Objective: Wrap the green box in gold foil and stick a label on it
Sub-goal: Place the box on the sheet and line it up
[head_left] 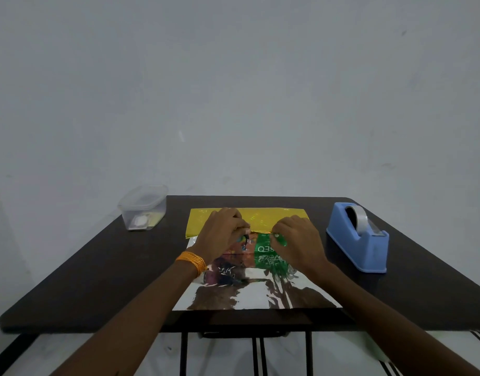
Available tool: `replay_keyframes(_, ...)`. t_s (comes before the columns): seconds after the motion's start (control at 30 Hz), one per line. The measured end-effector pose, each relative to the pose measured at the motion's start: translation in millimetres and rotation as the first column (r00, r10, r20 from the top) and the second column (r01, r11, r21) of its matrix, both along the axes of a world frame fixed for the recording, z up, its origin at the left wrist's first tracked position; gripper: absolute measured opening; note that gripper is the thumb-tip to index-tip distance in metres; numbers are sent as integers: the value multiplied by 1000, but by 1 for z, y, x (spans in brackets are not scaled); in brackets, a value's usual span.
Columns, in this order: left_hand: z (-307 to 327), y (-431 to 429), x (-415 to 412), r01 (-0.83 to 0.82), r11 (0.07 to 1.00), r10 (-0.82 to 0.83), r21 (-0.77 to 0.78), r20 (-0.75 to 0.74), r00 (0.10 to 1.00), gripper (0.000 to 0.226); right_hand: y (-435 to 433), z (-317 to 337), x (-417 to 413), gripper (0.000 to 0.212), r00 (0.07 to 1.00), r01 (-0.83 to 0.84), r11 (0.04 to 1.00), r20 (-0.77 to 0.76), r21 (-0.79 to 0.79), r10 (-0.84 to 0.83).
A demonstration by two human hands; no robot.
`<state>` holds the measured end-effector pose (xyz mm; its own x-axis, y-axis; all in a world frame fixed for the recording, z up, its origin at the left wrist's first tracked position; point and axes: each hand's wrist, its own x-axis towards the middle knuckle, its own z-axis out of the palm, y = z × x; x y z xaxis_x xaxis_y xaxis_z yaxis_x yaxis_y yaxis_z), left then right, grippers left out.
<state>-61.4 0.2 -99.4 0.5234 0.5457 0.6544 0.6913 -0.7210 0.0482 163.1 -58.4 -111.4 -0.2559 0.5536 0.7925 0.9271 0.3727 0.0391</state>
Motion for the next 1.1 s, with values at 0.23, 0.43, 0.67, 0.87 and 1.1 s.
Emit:
replay_keyframes(0.23,-3,2,2,-11,996,13,93,-16,1000,22,5,32,-23,17,987,-114,948,-146,-298,73)
replay_keyframes(0.43,1,-2,2,-28,995,30,-96,25,999,18,18,30,-35,7,988,-143,902,-117,-408,103)
replay_keyframes(0.67,22,-9,-46,171,889,232,-425,740,631,17,19,23,-35,8,967,-191,909,-230,-371,110)
replay_keyframes(0.87,-2,4,-75,426,605,602,-672,737,308,55,17,21,-38,10,971,-145,913,-232,-382,57)
replay_keyframes(1.1,-14,-17,-44,325,689,500,-648,749,434,93,16,18,-37,9,976,-124,923,-214,-365,47)
